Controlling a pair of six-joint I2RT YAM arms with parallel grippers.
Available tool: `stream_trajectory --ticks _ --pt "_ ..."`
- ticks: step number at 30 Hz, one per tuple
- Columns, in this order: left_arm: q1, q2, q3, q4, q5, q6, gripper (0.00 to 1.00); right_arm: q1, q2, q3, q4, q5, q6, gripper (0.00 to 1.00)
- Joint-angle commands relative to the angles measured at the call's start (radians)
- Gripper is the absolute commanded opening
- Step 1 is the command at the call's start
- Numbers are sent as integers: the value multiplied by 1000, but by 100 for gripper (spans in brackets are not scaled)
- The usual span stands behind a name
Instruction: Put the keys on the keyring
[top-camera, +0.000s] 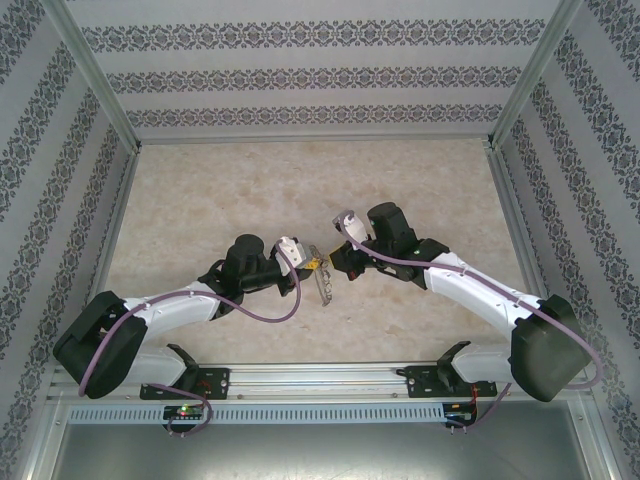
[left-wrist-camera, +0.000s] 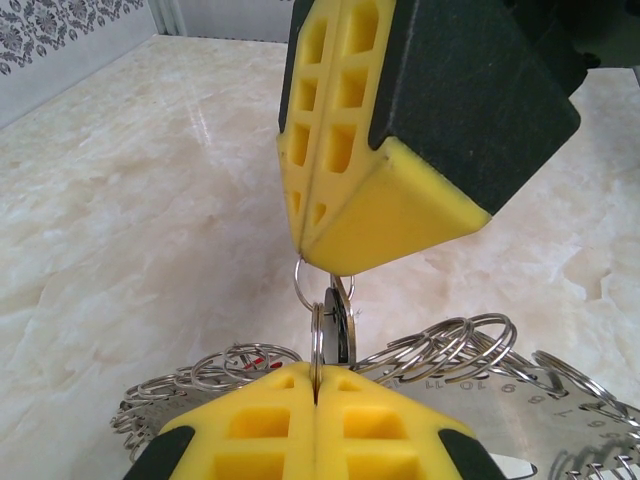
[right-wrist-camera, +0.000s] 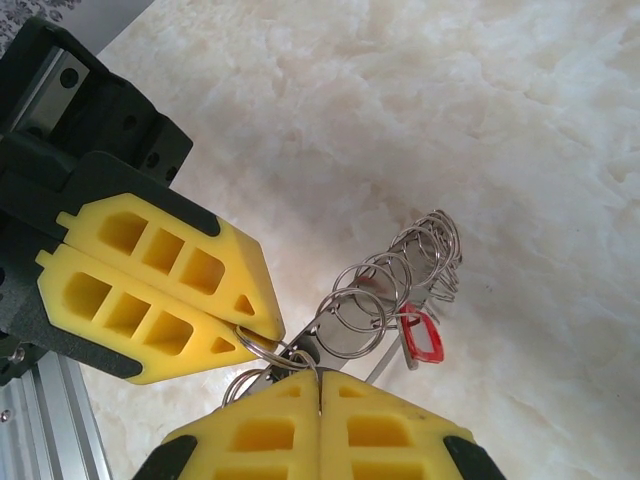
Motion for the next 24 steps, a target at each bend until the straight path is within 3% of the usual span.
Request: stream_trajectory --ticks 1,24 --pt "-6 -21 -26 14 -16 -4 0 -32 -1 -14 10 43 11 0" --pt "0 11 -23 50 -17 -6 0 -30 6 -7 -7 45 1 0"
